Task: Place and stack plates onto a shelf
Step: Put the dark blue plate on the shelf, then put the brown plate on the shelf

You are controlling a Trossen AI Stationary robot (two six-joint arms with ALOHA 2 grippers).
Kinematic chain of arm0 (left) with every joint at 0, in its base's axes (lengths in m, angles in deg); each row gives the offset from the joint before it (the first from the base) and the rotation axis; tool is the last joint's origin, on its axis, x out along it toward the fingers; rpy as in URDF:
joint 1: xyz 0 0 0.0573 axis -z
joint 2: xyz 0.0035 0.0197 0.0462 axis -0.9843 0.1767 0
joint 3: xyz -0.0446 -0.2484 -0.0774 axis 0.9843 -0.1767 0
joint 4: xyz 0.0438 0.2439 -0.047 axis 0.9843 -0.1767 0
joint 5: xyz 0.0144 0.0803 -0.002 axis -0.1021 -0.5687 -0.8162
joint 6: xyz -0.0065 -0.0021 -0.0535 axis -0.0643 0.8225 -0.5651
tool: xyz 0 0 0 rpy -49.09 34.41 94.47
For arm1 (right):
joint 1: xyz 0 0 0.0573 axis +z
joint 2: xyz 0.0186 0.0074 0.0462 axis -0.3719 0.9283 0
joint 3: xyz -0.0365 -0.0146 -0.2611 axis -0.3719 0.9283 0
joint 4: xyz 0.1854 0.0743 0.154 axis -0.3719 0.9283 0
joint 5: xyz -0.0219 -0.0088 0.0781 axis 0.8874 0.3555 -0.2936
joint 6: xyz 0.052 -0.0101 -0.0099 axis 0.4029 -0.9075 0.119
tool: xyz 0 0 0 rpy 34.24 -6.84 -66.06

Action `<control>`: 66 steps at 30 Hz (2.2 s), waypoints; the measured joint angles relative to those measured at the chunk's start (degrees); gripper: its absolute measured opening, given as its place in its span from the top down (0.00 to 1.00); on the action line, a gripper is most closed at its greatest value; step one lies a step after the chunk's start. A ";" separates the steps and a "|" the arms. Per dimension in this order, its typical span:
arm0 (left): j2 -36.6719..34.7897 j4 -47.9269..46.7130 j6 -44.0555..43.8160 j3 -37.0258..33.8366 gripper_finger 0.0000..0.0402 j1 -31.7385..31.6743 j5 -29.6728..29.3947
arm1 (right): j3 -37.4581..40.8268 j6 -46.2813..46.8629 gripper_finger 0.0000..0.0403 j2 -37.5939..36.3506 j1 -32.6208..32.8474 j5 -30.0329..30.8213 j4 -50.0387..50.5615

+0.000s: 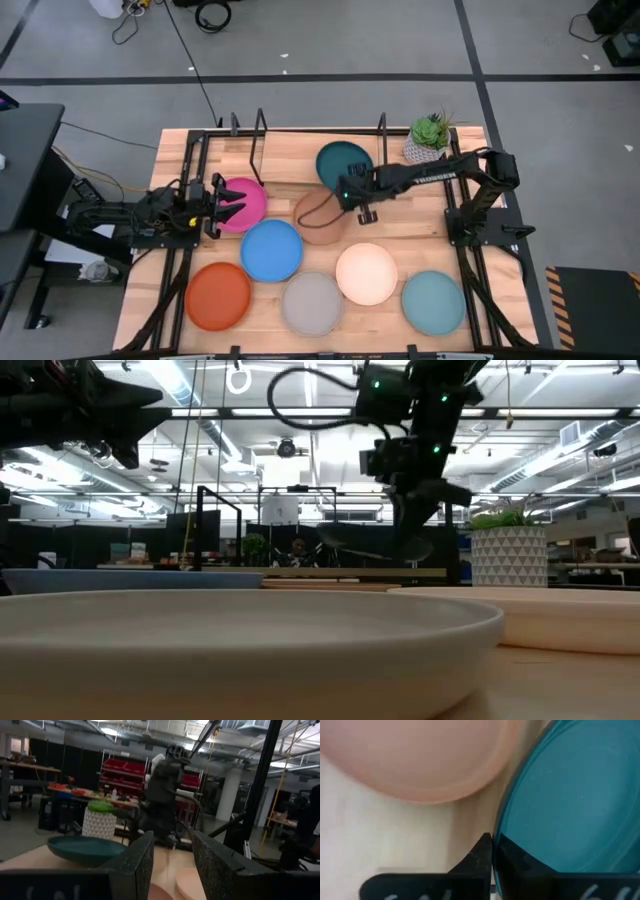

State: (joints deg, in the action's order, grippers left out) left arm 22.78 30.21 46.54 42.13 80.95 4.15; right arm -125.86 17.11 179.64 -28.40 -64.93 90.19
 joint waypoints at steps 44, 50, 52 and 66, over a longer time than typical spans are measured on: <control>1.39 0.06 -0.36 0.00 0.65 0.00 -0.01 | 10.74 -16.29 0.54 0.12 13.37 -8.42 -20.24; 1.39 0.06 -0.23 0.00 0.65 0.00 -0.01 | 14.38 -16.29 0.62 0.15 12.83 -7.55 -24.10; 1.39 0.04 -0.20 0.00 0.65 0.02 -0.01 | 15.33 -16.29 0.65 0.15 12.44 -7.48 -25.35; 2.14 0.02 3.46 0.02 0.65 0.04 6.18 | 18.60 -19.31 0.88 0.15 9.37 -13.04 -30.03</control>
State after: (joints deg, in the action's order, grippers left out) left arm 24.93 30.23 50.00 42.15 80.99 10.33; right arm -107.26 -2.19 179.79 -19.02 -77.97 60.16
